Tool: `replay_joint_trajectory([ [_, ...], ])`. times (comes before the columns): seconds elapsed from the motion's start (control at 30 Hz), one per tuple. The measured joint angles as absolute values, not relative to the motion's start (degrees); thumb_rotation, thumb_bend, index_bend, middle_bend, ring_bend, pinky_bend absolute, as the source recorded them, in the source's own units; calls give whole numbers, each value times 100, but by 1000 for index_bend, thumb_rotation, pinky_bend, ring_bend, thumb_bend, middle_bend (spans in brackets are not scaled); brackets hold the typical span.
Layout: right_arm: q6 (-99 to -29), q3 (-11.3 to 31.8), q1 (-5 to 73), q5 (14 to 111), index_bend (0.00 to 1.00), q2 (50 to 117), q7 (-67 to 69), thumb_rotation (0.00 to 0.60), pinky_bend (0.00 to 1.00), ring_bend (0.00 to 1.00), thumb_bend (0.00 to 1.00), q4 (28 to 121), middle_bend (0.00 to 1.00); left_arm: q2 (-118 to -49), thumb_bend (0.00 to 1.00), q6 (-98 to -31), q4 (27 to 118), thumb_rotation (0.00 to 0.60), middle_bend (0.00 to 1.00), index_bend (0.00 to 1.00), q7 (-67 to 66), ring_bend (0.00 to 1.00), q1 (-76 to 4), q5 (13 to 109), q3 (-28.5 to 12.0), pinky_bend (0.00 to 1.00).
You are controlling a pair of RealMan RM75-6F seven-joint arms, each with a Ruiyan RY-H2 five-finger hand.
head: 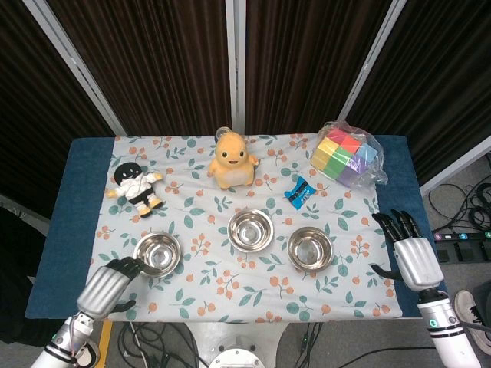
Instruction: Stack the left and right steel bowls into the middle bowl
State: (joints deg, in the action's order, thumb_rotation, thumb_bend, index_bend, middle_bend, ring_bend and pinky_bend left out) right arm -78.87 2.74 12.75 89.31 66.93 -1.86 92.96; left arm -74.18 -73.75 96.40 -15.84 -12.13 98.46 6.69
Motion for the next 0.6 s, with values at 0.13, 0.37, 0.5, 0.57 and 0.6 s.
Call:
replay_joint_trajectory([
  [0.13, -7880, 276, 1258, 8876, 79, 6700, -164, 600, 0, 0, 1, 9214, 125, -7606, 103, -7218, 9543, 600, 371, 326, -1974, 288, -1293, 9753, 593, 406],
  [0.37, -7778, 310, 1252, 8680, 79, 6780, -175, 600, 0, 0, 1, 9026, 126, -7986, 106, -6814, 9427, 600, 400, 357, -2685, 294, -1399, 9176, 399, 410],
  [0.5, -7731, 307, 1262, 8645, 79, 6818, -187, 600, 0, 0, 1, 8971, 126, -8174, 107, -6497, 9259, 600, 400, 357, -2854, 295, -1509, 8864, 334, 411],
  [0.57, -7730, 310, 1260, 8634, 79, 6819, -184, 600, 0, 0, 1, 8964, 126, -8235, 106, -6406, 9160, 600, 400, 357, -2952, 295, -1559, 8771, 308, 412],
  [0.6, -7732, 312, 1258, 8630, 79, 6818, -180, 600, 0, 0, 1, 8960, 126, -8289, 106, -6374, 9087, 600, 400, 357, -3022, 295, -1590, 8722, 287, 412],
])
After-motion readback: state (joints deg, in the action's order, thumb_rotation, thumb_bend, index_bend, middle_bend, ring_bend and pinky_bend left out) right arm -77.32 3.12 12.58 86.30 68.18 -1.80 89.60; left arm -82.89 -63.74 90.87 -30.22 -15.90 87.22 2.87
